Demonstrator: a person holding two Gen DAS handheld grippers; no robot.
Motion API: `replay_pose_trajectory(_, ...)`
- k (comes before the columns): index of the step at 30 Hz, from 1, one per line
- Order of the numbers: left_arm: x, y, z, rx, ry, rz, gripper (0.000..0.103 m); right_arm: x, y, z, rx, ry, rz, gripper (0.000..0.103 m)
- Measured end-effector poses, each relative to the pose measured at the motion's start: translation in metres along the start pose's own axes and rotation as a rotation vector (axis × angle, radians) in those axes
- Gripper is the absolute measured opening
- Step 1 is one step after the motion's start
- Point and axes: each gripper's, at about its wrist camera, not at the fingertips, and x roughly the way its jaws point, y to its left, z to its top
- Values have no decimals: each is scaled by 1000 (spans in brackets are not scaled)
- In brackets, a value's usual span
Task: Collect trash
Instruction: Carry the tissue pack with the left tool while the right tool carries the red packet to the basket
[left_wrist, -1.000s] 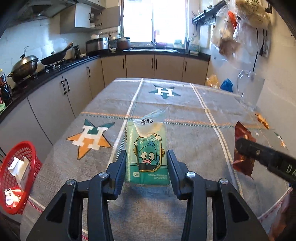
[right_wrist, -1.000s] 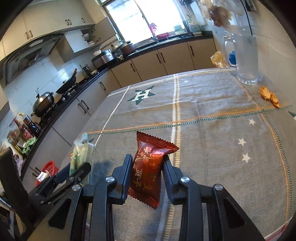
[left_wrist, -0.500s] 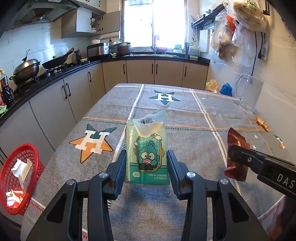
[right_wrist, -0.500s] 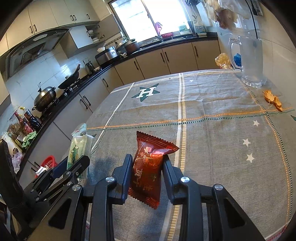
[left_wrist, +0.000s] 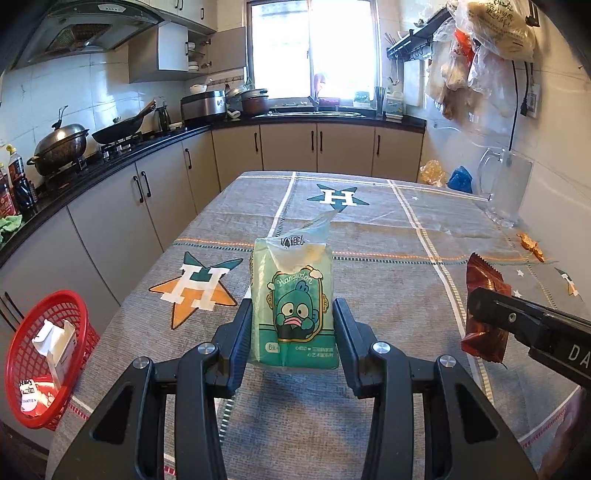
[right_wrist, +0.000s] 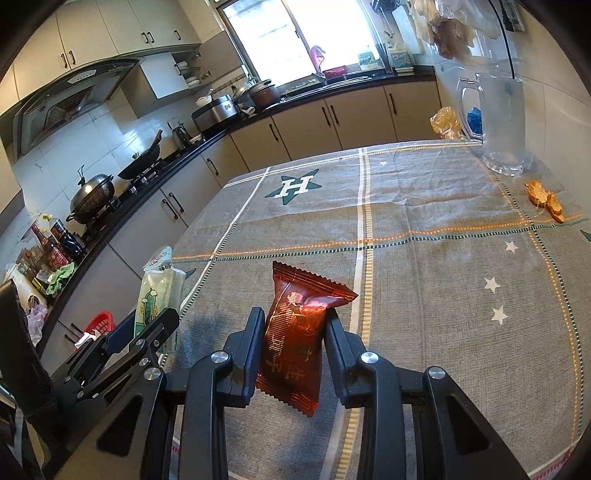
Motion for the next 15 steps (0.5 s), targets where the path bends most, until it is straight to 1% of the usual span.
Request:
replay_pose_trajectory(5, 1, 0, 0, -1, 0, 0, 41, -1, 0, 0, -1, -2, 0, 35)
replay_pose_trajectory(11, 0, -1, 1, 8, 0, 16, 41, -3, 1, 2, -2, -12, 0, 35)
replay_pose_trajectory(15, -9, -1, 5, 14, -22, 33, 41, -7, 0, 4, 3, -33, -3, 35)
